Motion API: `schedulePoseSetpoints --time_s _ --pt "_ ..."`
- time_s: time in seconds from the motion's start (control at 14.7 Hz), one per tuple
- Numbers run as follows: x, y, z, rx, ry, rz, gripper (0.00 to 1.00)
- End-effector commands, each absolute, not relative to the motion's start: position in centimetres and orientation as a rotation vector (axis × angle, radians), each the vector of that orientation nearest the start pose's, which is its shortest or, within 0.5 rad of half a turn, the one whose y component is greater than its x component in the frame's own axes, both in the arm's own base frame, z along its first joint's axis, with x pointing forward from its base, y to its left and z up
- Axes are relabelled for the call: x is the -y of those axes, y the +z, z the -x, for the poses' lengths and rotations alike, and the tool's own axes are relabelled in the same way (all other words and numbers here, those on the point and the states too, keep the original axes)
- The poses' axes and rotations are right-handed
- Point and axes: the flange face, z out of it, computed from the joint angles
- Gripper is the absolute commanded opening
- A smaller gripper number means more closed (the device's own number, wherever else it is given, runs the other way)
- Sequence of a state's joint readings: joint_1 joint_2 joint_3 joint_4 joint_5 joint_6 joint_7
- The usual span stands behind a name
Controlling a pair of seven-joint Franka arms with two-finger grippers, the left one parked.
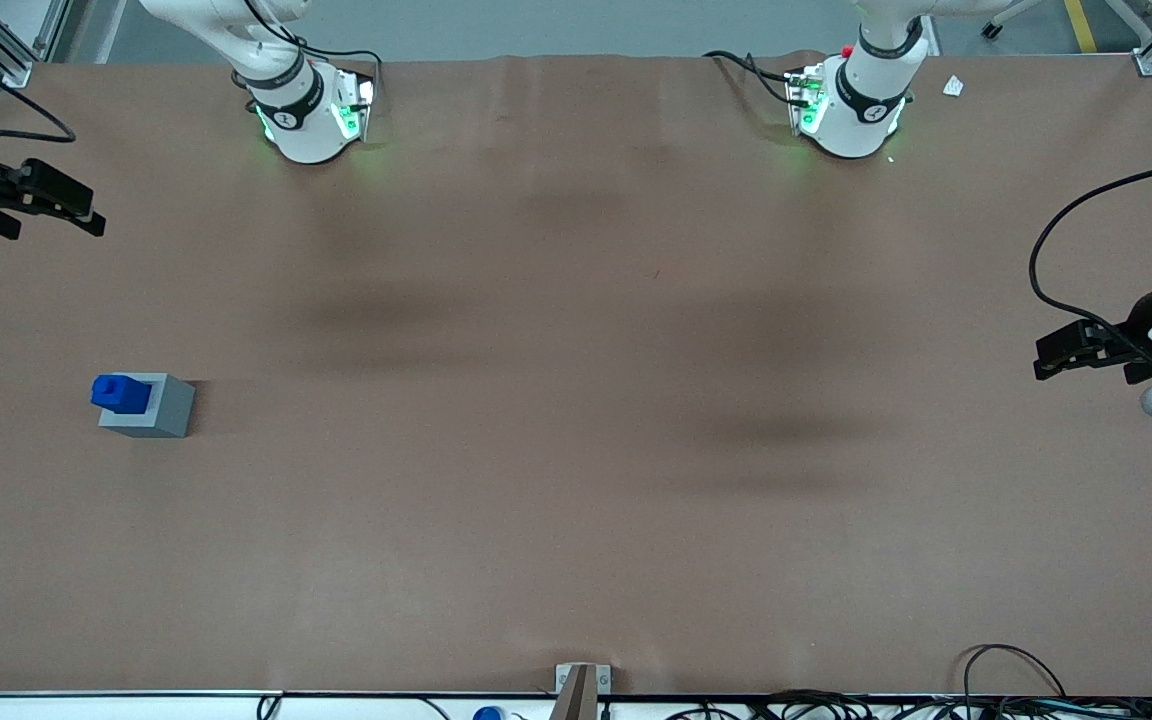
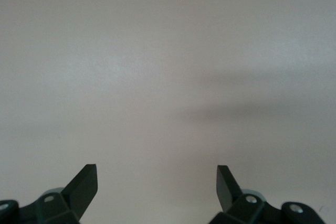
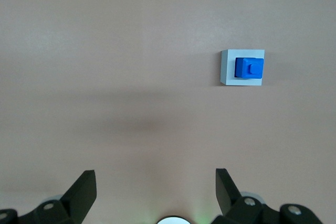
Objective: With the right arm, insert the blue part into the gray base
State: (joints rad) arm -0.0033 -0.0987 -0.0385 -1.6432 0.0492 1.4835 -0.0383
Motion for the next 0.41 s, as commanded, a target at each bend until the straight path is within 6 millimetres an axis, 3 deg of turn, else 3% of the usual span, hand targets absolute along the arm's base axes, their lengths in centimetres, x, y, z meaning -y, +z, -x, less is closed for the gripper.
schedulePoseSetpoints --time_s 0.0,0.34 --pt "1.89 64.89 -50.71 -0.032 0.055 3.088 1.00" --pt "2.07 65.79 -51.09 -0.033 0.019 3.097 1.00"
